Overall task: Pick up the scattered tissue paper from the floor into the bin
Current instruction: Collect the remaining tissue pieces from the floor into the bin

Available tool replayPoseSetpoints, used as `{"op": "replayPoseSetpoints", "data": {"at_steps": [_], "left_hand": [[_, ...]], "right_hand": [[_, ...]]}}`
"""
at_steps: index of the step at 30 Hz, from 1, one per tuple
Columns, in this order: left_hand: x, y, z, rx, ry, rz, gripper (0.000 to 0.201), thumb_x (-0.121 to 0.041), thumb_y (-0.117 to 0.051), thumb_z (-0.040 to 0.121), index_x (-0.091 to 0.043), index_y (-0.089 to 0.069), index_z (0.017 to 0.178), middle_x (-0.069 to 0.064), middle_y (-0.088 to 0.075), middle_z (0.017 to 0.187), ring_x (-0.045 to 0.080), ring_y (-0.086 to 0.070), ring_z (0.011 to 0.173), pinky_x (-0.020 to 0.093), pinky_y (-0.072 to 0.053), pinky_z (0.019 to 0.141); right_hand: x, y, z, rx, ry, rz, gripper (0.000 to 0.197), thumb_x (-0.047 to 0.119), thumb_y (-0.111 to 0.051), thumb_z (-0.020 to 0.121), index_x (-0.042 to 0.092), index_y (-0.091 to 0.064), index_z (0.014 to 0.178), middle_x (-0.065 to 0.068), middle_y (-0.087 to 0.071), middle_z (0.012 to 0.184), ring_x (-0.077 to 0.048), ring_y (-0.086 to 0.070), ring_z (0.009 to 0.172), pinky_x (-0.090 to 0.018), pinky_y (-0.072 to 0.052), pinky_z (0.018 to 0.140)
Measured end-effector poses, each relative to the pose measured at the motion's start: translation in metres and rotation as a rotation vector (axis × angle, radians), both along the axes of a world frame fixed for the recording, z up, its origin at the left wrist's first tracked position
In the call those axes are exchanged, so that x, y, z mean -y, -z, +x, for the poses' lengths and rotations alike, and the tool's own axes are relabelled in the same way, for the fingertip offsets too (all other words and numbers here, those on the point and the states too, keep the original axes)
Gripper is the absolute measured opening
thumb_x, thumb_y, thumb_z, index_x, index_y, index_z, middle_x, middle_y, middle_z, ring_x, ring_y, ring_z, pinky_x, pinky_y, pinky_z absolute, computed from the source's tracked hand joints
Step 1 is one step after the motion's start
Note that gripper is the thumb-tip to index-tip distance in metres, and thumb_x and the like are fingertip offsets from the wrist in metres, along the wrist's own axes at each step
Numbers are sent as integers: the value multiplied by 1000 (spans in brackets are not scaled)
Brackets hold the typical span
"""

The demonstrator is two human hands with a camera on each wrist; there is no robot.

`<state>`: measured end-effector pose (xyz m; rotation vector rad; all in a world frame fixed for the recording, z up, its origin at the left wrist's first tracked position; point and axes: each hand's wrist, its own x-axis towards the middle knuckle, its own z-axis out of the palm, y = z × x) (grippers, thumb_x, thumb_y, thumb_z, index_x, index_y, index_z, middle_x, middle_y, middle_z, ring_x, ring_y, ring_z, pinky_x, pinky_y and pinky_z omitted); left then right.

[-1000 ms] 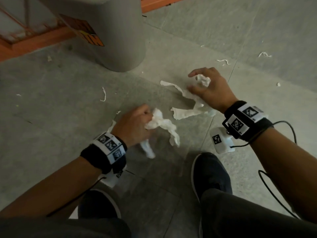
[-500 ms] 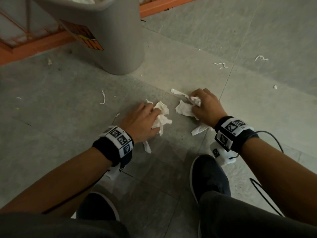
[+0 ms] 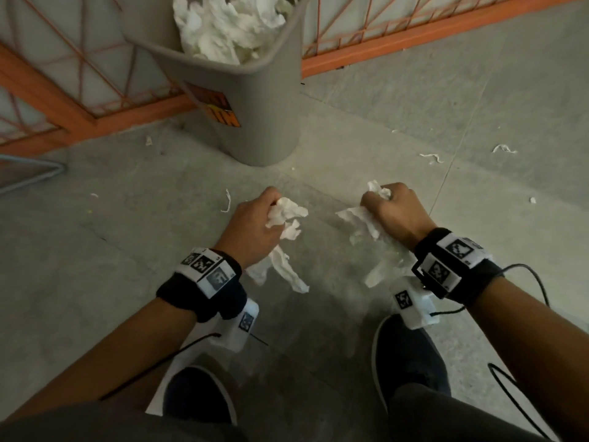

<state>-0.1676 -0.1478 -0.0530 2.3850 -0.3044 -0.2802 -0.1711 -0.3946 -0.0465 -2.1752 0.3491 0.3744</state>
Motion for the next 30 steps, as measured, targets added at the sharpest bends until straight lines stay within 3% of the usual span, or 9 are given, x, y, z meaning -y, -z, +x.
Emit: {"op": "replayPoseSetpoints", "data": {"at_steps": [5,8,11,16,19,22,25,27,30], "left_hand": [[-6,-90,18,229,-39,-282,4,-4,-54,84,-9,-54,84,-4,-55,70,3,-50,66,13,-40,64],[-5,-145,42,345,-72,-471,8,-16,-50,83,-23,-53,79,-13,-52,72,1,-51,70,19,-41,70],[-2,-187,70,296,-84,-577,16,-21,-51,78,-34,-52,69,-12,-49,69,9,-49,69,33,-41,68],[-4,-219,131,303,-127,-493,41,-19,-56,59,-8,-53,98,0,-50,87,13,-51,79,28,-42,70],[-6,-219,160,444,-168,-377,35,-8,-57,77,-11,-50,110,12,-44,111,16,-49,96,19,-40,80],[-13,-212,174,525,-179,-263,43,-16,-65,82,-10,-45,119,12,-48,118,18,-52,102,21,-45,85],[-26,-199,180,397,-159,-129,53,-26,-69,80,-15,-38,122,2,-57,112,14,-57,93,20,-45,76],[-33,-191,182,327,-118,167,53,-29,-71,77,-25,-38,118,5,-58,119,26,-57,107,35,-47,88],[-34,-192,180,270,38,625,47,-36,-63,85,-26,-47,129,7,-49,138,31,-37,132,42,-29,108]], "right_hand": [[-38,-78,22,165,-129,439,29,18,-53,84,-6,-52,68,-26,-59,59,-28,-61,56,-31,-46,56],[-55,-125,53,241,-256,662,7,10,-54,80,4,-58,80,-13,-60,71,-27,-56,67,-34,-45,66],[-73,-167,92,295,-255,865,34,6,-47,64,1,-53,97,-16,-46,94,-30,-44,85,-39,-37,73],[-102,-214,142,412,-220,902,28,-2,-34,55,4,-47,79,-14,-43,82,-30,-41,74,-32,-36,66],[-115,-218,166,476,-175,831,37,-7,-35,46,11,-57,71,-6,-55,70,-22,-53,67,-25,-42,57],[-118,-206,186,457,-230,749,44,-9,-41,52,16,-59,83,-10,-59,82,-24,-57,76,-30,-49,64],[-113,-189,202,480,-333,276,44,0,-54,64,24,-57,101,-12,-49,110,-28,-54,98,-30,-45,75],[-112,-179,207,496,-400,-92,44,6,-61,74,17,-50,116,-12,-39,116,-26,-47,102,-22,-36,78],[-113,-170,208,416,-530,-400,46,20,-69,74,14,-49,116,-13,-53,118,-32,-54,103,-28,-37,76]]}}
